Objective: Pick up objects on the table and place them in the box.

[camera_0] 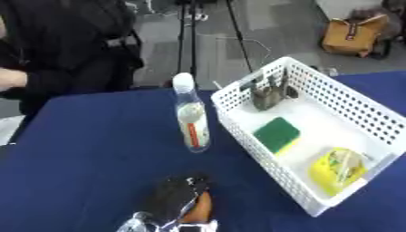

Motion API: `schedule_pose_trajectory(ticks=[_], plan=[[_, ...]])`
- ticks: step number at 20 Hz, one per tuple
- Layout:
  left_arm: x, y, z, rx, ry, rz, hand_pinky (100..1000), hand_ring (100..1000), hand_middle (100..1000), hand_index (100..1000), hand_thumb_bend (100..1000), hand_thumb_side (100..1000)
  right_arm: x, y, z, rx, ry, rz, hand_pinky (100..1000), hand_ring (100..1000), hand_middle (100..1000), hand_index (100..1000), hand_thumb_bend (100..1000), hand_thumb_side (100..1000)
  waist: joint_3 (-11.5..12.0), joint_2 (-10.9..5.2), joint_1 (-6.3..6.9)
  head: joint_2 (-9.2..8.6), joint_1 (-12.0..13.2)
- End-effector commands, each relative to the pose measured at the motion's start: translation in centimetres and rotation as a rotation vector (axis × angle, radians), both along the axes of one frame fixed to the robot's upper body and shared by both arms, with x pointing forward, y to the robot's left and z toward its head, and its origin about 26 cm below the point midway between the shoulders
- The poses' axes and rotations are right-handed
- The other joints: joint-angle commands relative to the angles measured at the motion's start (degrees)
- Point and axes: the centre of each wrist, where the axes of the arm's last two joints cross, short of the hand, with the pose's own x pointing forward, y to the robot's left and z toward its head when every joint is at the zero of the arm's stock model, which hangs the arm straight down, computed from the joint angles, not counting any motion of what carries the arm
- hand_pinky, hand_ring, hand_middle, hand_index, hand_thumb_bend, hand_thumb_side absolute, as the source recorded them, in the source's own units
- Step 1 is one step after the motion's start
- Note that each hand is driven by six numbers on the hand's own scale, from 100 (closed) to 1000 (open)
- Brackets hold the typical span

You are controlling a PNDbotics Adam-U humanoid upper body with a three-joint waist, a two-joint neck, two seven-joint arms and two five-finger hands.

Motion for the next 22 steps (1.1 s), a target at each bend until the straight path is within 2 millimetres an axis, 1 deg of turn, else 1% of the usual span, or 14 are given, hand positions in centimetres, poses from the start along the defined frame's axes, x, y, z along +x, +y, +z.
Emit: schedule_pose_trajectory(ticks=[1,5,9,10,13,14,22], plan=[[0.1,0.9,-1.8,0.108,0.052,0.036,100,591,758,878,100,244,-0.2,0.0,0.7,-0.009,-0.023,0.001,660,526,502,664,100,834,-0.1,-0.46,-0.49,-0.78,0.1],[0.1,0.9,-1.2,0.177,0.016,0.041,100,605,764,853,100,212,-0.2,0.0,0.7,-0.009,-0.022,0.001,660,526,502,665,100,834,-0.1,-0.53,-0.39,-0.86,0.1],[0.0,0.9,0.1,0.241,-0.02,0.036,100,619,773,846,100,196,-0.2,0.0,0.7,-0.009,-0.019,0.002,660,525,501,665,100,832,-0.1,-0.64,-0.18,-0.88,0.0],[-0.1,0.9,0.4,0.251,-0.023,0.036,100,621,772,811,100,197,-0.2,0.0,0.7,-0.008,-0.019,0.002,660,525,501,665,100,831,-0.1,-0.68,-0.14,-0.86,0.0],[-0.2,1.0,1.2,0.265,-0.025,0.039,100,622,772,804,100,197,-0.2,0.0,0.6,-0.007,-0.018,0.001,660,525,501,665,100,830,-0.1,-0.75,-0.05,-0.88,-0.1],[-0.2,1.0,1.4,0.268,-0.027,0.039,100,620,770,787,100,197,-0.2,0.0,0.6,-0.006,-0.017,0.001,660,525,501,665,100,830,-0.1,-0.79,-0.02,-0.9,-0.1],[-0.6,1.1,3.5,0.258,-0.043,0.034,100,611,758,778,100,213,-0.2,0.0,0.6,-0.007,-0.015,0.003,660,525,501,664,100,823,-0.1,-0.93,0.13,-1.0,-0.3]])
